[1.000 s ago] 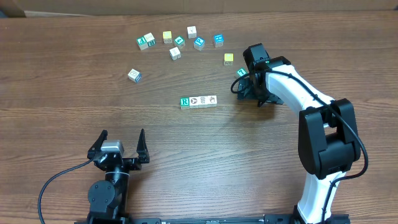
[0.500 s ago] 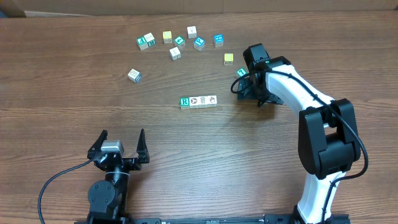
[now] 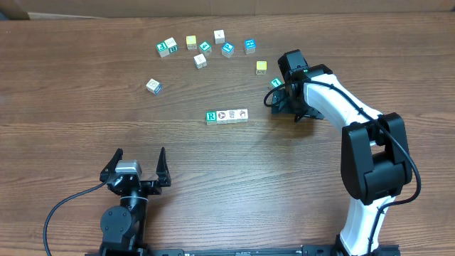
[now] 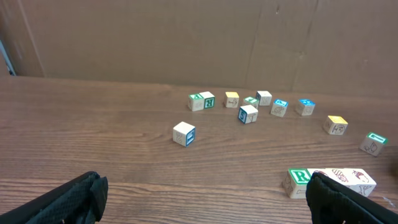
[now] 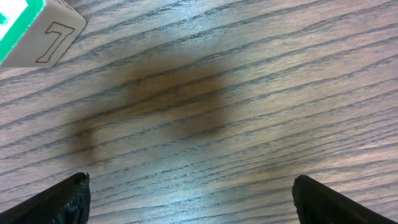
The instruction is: Form a horizontal line
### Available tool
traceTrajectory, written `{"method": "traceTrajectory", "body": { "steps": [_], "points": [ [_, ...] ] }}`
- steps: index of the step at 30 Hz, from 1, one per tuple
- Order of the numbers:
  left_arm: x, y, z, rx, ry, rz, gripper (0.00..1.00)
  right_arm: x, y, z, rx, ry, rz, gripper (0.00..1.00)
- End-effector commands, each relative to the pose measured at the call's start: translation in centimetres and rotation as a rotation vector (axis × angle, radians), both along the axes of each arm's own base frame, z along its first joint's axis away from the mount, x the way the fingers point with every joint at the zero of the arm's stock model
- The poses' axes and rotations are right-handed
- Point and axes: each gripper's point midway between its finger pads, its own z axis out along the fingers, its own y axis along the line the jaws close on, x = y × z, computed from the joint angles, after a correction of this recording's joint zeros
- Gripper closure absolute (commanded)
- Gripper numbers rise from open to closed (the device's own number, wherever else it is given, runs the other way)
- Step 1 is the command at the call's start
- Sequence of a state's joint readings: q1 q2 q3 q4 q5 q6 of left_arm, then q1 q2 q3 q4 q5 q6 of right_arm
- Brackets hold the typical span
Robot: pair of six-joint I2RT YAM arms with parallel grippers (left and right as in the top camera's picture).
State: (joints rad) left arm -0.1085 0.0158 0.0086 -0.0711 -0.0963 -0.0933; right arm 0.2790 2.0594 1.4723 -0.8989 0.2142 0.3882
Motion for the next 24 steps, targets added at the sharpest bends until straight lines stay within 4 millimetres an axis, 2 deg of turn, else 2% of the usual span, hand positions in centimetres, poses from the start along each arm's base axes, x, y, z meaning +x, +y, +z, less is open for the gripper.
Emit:
{"method": "traceTrajectory", "body": {
  "steps": [1, 6, 16, 24],
  "points": [
    [0.0, 0.1, 0.1, 0.025, -0.008, -0.002, 0.01, 1.1, -0.1, 2.1, 0.007, -0.06, -0.009, 0.0],
    [0.0, 0.1, 0.1, 0.025, -0.008, -0.002, 0.01, 1.1, -0.1, 2.9, 0.008, -0.077, -0.007, 0.0],
    [0.0, 0.1, 0.1, 0.025, -0.008, -0.002, 0.0, 1.3, -0.6, 9.7, 0.058, -0.222, -0.018, 0.0],
    [0.0, 0.1, 0.1, 0.025, -0.008, -0.002, 0.0, 0.9, -0.3, 12.7, 0.096, -0.289, -0.01, 0.0]
  ]
}}
